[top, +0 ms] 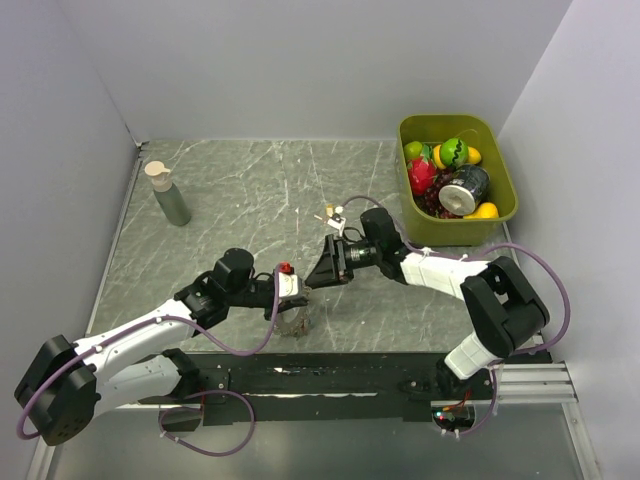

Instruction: Put the keys on the keyring

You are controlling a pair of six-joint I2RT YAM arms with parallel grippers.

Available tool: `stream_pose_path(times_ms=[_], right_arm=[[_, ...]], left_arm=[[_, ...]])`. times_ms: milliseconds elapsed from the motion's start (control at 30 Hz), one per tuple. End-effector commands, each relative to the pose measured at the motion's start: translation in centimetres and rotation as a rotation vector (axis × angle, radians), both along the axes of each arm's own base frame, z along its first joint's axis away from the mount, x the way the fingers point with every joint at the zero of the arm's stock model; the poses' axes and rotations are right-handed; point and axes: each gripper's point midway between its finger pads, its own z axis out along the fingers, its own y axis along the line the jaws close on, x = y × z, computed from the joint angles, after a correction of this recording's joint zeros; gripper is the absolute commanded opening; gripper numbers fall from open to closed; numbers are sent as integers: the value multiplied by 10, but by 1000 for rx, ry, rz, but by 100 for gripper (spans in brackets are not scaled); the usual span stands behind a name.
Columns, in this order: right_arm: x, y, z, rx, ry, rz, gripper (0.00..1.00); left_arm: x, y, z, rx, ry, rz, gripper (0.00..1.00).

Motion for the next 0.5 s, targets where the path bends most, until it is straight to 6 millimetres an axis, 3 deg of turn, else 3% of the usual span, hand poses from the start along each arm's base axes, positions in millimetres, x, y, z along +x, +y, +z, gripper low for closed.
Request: stream_pose_path(times_ms=[0, 467], right_arm=[[4, 3, -3, -90, -35, 0, 50], [1, 12, -17, -167, -27, 32, 43]], left_arm=[[0, -5, 18, -50, -51, -20, 1], [0, -6, 21, -54, -54, -28, 1]])
